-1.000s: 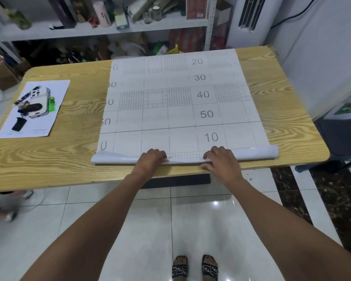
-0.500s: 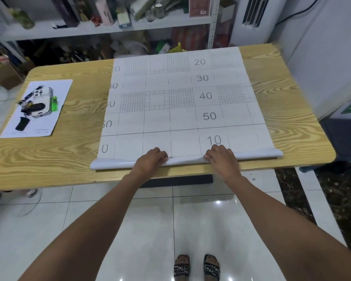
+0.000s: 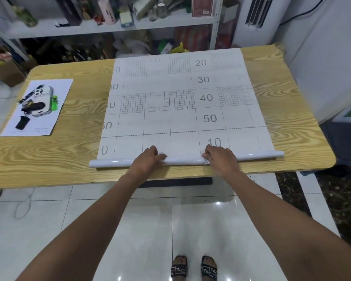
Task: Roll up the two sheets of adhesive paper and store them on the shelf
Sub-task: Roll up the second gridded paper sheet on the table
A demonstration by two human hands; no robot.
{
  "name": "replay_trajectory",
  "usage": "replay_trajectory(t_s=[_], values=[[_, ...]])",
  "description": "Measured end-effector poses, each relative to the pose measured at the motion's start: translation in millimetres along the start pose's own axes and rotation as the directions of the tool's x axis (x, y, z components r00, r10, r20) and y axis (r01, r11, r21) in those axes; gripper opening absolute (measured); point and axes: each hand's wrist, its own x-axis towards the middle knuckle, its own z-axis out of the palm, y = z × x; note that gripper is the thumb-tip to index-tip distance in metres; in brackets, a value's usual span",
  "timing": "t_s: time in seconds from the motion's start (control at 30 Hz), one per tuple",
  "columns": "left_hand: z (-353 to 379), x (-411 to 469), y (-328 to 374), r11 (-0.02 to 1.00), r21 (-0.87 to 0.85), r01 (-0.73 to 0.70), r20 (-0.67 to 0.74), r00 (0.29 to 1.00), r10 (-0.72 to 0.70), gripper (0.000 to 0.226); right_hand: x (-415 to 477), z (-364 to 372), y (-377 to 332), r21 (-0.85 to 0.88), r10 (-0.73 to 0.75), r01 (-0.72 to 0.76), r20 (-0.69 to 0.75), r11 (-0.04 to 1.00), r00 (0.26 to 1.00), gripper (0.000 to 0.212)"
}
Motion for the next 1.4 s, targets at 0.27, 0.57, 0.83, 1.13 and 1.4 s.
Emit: replay_trajectory(t_s=[0.27,0.57,0.83,1.13,1.4], values=[[-11.1,7.3,3.0,0.996,0.047,0.074,0.169,0.982,-0.081,0.038,6.9,4.1,6.8,-0.134,-0.069,0.071,0.024,0.988,0.997,0.028],[-4.7,13.1,-0.8,0.995,-0.053,0.087,0.127,0.989,-0.080,0.036,-8.2,18.2,3.1,-0.220,-0.264,0.221,-0.193,0.950,0.945,0.035],[1.2,13.2,-7.4,0.983,-0.145,0.112,0.110,0.989,-0.096,0.037,-6.0,23.6,6.7,-0.130,-0.296,0.270,-0.273,0.954,0.915,0.044],[-2.4,0.2,-21.0,0.949,0.223,-0.224,-0.057,0.969,0.242,0.049,-1.4,28.9,11.4,-0.146,-0.307,0.277,-0.263,0.950,0.915,0.041],[-4.3,-6.0,-23.1,0.942,0.243,-0.233,0.000,0.971,0.240,0.069,-7.3,35.8,21.8,-0.390,-0.306,0.162,-0.342,0.907,0.888,0.046]])
